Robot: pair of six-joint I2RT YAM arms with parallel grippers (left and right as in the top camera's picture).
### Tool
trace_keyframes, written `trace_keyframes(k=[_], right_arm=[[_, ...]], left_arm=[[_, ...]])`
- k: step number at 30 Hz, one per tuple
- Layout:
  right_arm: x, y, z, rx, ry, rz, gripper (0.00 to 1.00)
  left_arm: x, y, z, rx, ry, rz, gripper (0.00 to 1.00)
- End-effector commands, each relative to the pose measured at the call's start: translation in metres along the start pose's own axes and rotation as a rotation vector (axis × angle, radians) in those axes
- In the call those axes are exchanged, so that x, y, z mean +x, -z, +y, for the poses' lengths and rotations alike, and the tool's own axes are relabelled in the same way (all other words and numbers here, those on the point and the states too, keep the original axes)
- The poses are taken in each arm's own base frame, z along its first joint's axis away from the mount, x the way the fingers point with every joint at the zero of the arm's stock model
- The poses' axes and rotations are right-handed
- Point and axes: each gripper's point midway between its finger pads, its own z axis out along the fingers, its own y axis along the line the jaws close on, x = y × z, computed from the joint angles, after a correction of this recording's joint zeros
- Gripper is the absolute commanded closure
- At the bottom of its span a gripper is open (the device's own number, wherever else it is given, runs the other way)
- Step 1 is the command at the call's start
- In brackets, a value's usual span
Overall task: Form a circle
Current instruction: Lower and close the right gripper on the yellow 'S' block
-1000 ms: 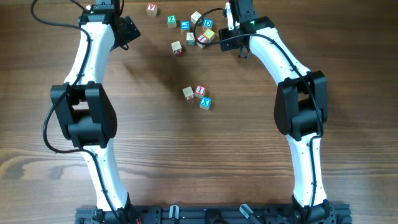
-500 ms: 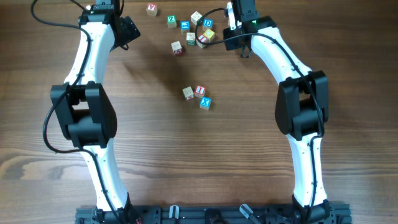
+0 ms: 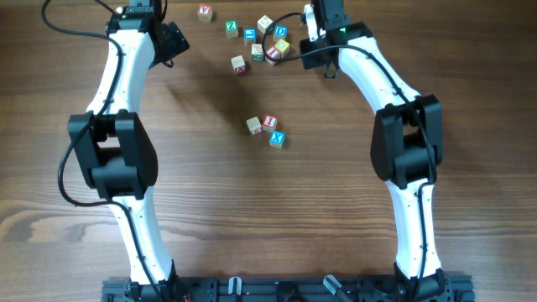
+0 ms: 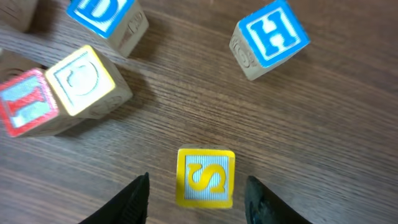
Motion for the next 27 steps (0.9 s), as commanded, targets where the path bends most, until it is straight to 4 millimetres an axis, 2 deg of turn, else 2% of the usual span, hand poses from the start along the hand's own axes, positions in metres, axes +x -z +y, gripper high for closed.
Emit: trace_keyframes(k=[1, 6, 17, 18, 19, 22, 27], right_arm=[[0.025, -0.028, 0.002, -0.019, 0.012, 0.061, 0.49], [0.025, -0.028, 0.002, -0.019, 0.012, 0.061, 0.59], [0.023, -0.027, 0.002, -0.019, 0.012, 0.057, 0.64], [0.021, -0.025, 0.001, -0.018, 0.012, 0.050, 0.38], [0.019, -0.024, 0.001, -0.018, 0.012, 0.045, 0.33], [0.008, -0.019, 0.001, -0.016, 0.013, 0.006, 0.24], [-0.006, -0.014, -0.004, 0.009, 0.010, -0.046, 0.29]], left_arm=[[-0.008, 0.004, 0.000, 0.007, 0.019, -0.019, 0.00], [-0.008, 0.004, 0.000, 0.007, 0.019, -0.019, 0.00], [-0.008, 0.004, 0.000, 0.007, 0.019, -0.019, 0.00], [-0.008, 0.004, 0.000, 0.007, 0.019, -0.019, 0.00], [-0.008, 0.004, 0.000, 0.007, 0.019, -0.019, 0.00], [-0.008, 0.004, 0.000, 0.007, 0.019, -0.019, 0.00], [-0.008, 0.004, 0.000, 0.007, 0.019, -0.019, 0.00]])
